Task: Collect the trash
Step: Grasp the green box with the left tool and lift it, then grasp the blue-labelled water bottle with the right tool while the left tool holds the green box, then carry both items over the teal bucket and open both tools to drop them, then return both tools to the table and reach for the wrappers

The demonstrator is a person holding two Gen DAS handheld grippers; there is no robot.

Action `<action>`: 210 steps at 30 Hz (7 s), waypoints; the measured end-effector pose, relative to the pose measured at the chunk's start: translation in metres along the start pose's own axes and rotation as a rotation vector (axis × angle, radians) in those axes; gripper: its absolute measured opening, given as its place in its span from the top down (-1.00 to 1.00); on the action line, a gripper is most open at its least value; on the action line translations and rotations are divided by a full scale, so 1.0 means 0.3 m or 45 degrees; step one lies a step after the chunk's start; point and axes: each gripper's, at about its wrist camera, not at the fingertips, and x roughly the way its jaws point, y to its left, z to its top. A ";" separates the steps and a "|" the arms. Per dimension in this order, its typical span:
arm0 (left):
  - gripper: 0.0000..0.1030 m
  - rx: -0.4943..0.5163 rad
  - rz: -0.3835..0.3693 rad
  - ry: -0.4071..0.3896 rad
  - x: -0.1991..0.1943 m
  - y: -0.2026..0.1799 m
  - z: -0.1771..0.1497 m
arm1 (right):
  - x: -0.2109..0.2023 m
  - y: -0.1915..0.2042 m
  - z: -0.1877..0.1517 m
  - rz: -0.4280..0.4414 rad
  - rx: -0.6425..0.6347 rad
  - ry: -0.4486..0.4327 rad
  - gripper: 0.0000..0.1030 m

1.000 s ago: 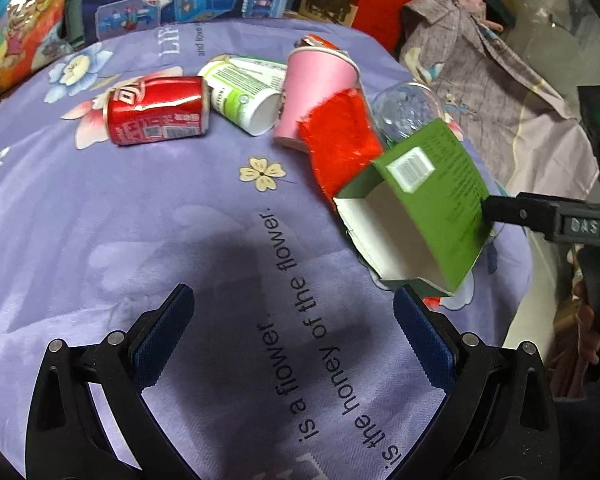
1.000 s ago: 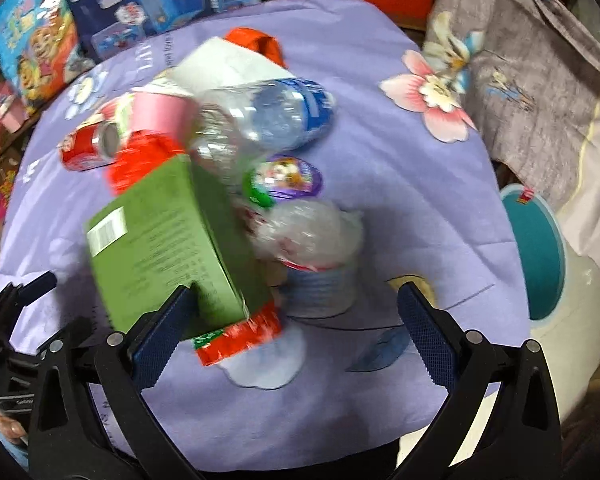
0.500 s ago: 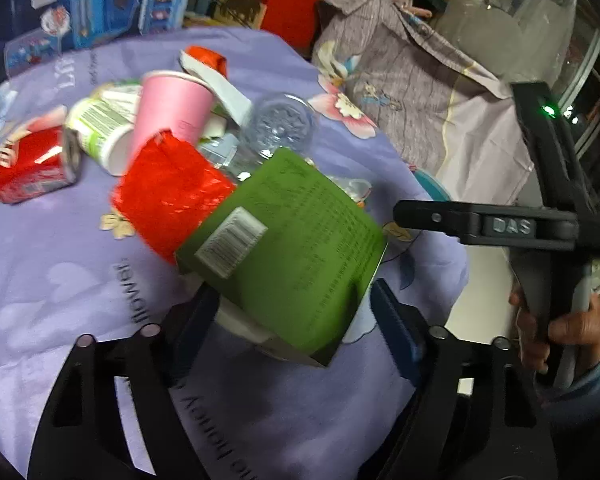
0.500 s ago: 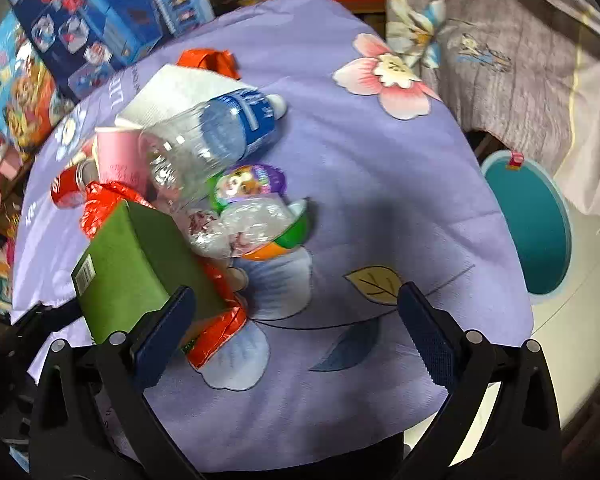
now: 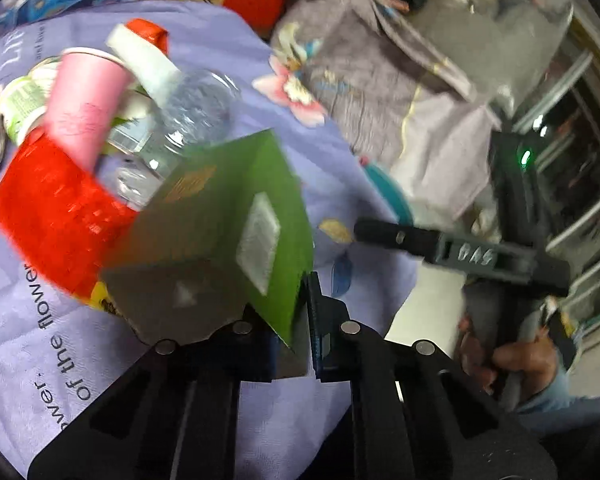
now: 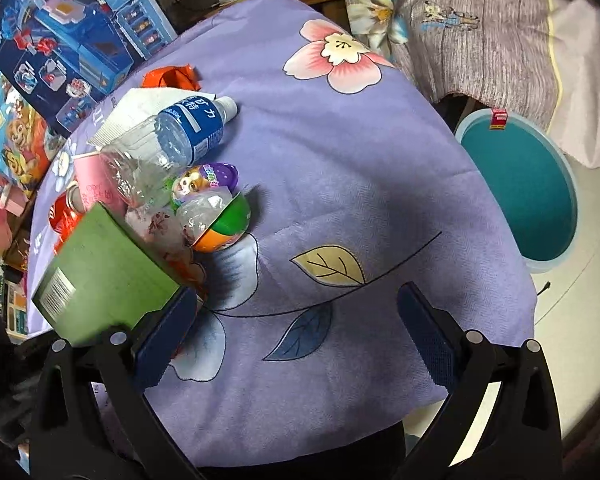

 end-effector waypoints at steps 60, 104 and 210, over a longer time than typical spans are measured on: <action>0.98 0.113 0.426 -0.352 -0.283 -0.027 0.343 | -0.015 0.086 0.423 0.423 0.092 -0.010 -0.28; 0.13 0.568 0.113 0.375 0.882 -0.750 0.438 | -0.033 -1.115 0.139 0.104 0.806 -0.126 -0.28; 0.78 -0.086 0.426 -0.152 -0.194 0.262 0.015 | 0.092 0.353 0.165 0.252 -0.217 0.110 0.63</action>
